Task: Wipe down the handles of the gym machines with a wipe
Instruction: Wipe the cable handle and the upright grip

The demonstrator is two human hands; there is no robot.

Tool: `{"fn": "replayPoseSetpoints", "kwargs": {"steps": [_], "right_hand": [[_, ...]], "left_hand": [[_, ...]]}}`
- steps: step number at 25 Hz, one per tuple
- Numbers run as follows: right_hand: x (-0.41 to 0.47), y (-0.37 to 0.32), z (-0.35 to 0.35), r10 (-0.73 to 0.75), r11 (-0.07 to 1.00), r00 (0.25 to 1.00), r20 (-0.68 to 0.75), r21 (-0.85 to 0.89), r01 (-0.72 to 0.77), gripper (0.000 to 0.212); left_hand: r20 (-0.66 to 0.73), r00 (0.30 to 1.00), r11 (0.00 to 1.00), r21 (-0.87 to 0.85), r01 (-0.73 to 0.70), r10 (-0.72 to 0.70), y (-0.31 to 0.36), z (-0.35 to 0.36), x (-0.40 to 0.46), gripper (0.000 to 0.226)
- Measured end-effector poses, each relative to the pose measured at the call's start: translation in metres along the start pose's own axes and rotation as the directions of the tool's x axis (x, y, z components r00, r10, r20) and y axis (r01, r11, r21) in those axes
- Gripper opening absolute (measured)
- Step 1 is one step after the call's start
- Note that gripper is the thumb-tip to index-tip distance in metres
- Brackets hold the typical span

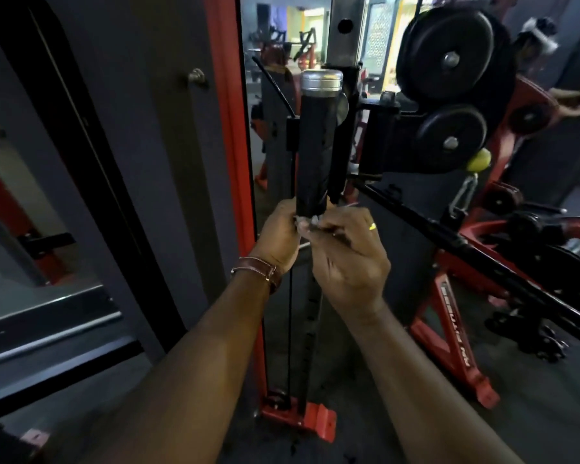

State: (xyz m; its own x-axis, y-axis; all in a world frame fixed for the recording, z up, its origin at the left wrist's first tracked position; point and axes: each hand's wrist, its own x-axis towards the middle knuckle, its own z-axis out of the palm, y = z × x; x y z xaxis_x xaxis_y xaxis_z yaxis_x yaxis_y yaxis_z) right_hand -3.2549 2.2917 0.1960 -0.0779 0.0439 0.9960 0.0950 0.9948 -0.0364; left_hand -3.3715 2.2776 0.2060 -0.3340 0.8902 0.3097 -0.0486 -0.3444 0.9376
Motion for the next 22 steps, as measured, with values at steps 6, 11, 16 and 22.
{"fn": "replayPoseSetpoints", "kwargs": {"steps": [6,11,16,22], "right_hand": [[0.037,-0.012,0.002,0.034,0.992,0.984,0.173,-0.127,-0.012,0.010],[0.003,-0.004,-0.012,-0.264,0.840,0.771,0.579,-0.255,0.479,0.014],[0.090,-0.031,-0.003,-0.146,0.840,0.838,0.526,-0.381,0.385,0.009],[0.059,-0.056,0.009,0.011,0.718,0.516,0.857,-0.366,0.593,0.022]], "left_hand": [[0.028,0.996,0.980,-0.177,0.091,-0.087,-0.007,-0.009,-0.004,0.038],[0.124,0.988,0.947,-0.295,0.128,-0.095,0.002,-0.014,-0.011,0.078],[0.066,0.992,0.914,-0.387,0.122,-0.105,0.005,-0.011,-0.010,0.070],[0.056,0.985,0.814,-0.557,0.166,-0.163,-0.003,-0.015,-0.011,0.073]]}}
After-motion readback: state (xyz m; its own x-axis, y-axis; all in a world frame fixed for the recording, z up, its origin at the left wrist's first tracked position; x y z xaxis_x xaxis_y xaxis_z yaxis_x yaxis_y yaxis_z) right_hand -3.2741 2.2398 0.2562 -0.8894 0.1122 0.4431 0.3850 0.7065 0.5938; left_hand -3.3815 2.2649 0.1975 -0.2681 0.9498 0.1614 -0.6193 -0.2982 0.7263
